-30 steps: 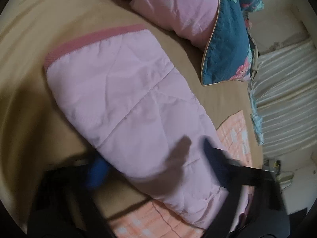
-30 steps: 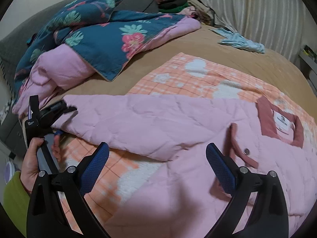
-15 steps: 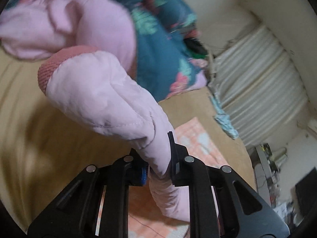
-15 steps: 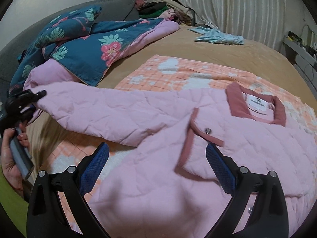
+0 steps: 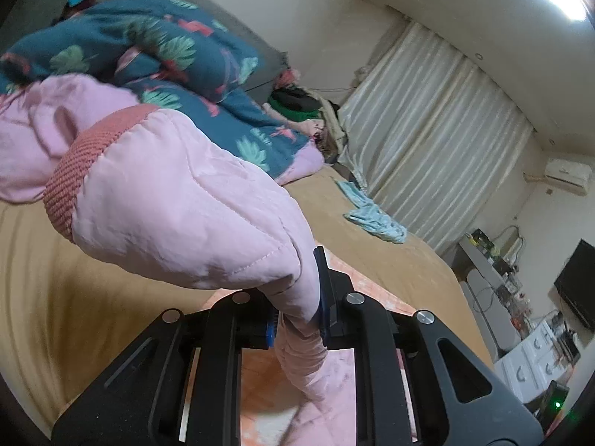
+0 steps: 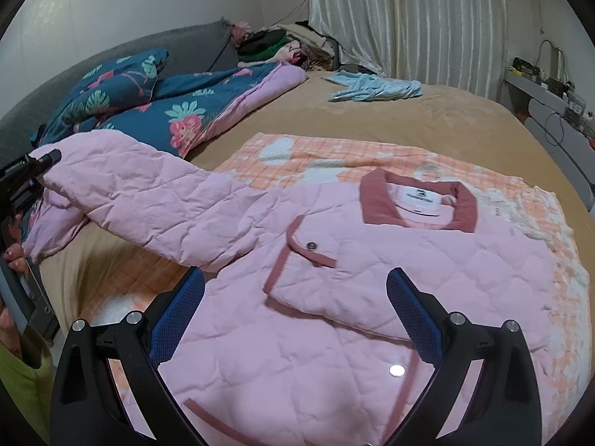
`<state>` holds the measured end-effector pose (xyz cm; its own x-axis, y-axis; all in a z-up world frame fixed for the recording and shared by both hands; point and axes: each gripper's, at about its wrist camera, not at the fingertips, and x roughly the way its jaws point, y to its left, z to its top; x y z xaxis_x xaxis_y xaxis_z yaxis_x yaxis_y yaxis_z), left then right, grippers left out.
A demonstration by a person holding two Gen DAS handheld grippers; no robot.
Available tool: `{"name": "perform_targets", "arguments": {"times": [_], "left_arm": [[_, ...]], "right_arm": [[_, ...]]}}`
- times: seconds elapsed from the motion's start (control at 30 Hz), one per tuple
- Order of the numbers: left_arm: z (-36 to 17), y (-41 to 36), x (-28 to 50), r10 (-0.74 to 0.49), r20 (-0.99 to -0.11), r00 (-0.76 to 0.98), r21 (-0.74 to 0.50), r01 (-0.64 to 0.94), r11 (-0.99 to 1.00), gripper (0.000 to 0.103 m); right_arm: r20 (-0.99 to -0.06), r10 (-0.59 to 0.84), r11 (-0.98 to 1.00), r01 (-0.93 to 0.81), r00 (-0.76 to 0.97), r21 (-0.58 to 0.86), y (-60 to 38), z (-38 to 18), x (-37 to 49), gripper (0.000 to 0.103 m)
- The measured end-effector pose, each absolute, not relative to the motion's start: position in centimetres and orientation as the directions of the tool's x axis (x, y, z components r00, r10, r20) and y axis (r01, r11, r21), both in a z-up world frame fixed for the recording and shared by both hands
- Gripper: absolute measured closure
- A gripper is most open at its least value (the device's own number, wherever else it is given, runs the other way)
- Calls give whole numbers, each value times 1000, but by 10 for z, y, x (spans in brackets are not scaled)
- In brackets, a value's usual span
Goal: Fold large clothes
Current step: 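Grasp the sleeve cuff with the left tool and lift it, then carry the sleeve across the jacket front toward the right tool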
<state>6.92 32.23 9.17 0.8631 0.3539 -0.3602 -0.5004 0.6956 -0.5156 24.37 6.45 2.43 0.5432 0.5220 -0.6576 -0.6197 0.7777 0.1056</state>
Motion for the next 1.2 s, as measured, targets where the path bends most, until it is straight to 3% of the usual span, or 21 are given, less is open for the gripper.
{"name": "perform_targets", "arguments": {"times": [0.6, 1.2], "left_arm": [[133, 244, 128, 304, -362, 881, -384, -438, 813, 94], [124, 147, 205, 193, -398, 897, -255, -310, 916, 95]], "right_arm": [[-611, 486, 841, -525, 625, 133, -35, 29, 252, 5], [-614, 420, 885, -453, 669, 112, -104, -15, 276, 5]]}}
